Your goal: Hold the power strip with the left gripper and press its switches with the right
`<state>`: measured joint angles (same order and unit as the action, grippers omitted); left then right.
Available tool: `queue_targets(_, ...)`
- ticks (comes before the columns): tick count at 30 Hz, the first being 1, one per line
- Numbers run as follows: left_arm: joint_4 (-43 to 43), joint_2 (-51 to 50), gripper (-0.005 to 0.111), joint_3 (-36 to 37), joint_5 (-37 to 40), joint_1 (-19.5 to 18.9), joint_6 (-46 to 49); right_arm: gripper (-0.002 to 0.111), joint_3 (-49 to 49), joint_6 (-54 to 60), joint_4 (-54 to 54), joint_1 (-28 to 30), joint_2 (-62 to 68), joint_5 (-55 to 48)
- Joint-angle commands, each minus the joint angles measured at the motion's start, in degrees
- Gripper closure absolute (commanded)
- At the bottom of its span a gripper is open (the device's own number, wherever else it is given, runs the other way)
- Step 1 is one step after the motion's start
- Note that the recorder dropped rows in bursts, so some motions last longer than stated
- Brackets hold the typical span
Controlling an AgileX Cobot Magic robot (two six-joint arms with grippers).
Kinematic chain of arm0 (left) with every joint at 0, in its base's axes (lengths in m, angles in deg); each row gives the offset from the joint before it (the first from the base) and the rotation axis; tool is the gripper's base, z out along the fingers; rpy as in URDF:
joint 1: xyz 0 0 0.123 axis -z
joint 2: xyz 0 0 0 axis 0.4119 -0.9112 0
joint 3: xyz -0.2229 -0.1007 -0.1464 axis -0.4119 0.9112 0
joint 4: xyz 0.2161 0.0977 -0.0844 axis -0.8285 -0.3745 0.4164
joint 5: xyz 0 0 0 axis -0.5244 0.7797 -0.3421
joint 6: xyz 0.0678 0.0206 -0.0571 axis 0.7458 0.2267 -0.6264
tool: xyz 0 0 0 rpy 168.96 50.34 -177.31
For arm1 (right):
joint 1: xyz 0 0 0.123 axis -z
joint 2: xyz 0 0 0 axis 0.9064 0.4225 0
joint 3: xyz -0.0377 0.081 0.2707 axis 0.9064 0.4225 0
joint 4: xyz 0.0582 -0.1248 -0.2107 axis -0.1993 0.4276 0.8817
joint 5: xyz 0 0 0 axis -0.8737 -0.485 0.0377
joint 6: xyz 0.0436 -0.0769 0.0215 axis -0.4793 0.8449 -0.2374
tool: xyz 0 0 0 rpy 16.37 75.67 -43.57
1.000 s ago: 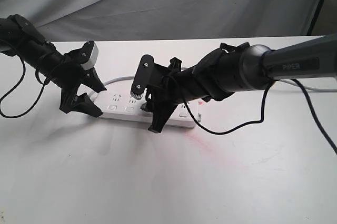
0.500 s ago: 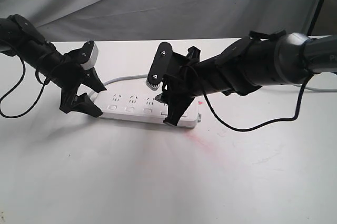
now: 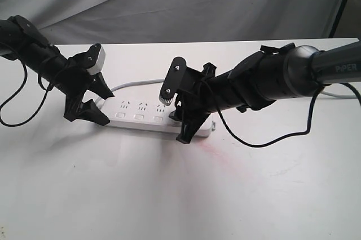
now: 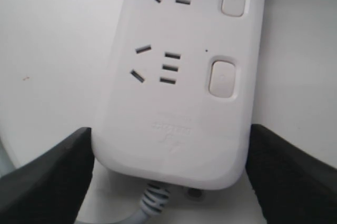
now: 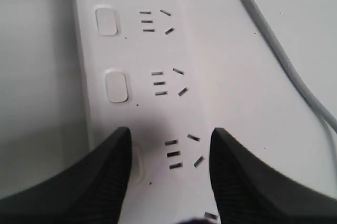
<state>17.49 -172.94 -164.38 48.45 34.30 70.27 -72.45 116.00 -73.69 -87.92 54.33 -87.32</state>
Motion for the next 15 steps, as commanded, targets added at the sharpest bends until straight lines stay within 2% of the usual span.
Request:
queue_targets(1,0.42,-0.04,0.037,-0.20,-1.02,0.37,-0.28,0.064,0.39,0.56,-0.48,0.29,-0.06,0.26)
queue_targets(15,0.42,-0.04,0.037,-0.20,-1.02,0.37,-0.28,0.064,0.39,1.71,-0.12,0.29,2.25,0.91)
